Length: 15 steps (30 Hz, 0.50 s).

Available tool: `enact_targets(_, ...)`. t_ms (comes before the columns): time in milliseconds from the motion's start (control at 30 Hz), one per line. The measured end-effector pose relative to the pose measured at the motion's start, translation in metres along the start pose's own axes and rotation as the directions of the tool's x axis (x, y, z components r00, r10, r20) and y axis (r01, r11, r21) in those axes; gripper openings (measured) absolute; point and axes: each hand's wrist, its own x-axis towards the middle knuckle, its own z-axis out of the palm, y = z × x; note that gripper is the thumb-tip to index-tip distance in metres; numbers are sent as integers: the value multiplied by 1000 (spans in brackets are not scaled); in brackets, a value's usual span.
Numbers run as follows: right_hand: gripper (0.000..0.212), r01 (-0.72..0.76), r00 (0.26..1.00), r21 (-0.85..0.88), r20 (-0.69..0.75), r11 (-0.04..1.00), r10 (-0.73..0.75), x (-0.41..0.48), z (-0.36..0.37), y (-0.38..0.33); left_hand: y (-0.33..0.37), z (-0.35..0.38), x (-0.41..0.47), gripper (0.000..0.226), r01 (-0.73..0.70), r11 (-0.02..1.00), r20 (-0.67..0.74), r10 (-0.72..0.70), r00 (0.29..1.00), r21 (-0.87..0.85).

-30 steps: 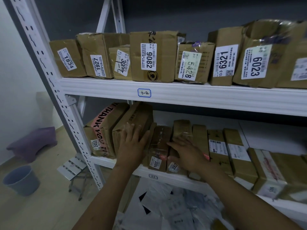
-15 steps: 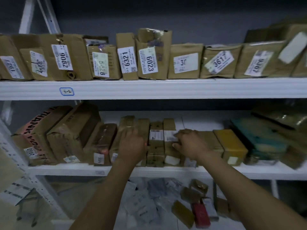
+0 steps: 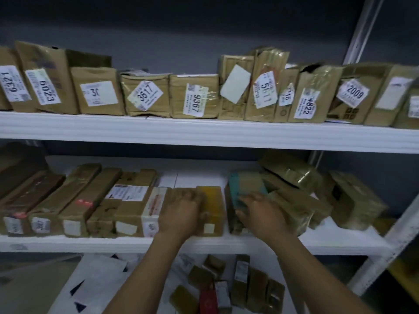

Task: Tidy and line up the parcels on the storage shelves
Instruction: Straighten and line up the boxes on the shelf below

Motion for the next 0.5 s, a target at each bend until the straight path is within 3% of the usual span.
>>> enact_targets(300, 67, -141, 981, 340, 172, 930, 86, 15, 32, 74, 59, 50, 56, 59, -85, 983, 67, 97, 993, -160)
enact_targets(500, 65, -285, 958, 668, 177, 688, 225, 19, 45, 85, 66, 72, 69, 81, -27, 945, 243, 111, 964, -326)
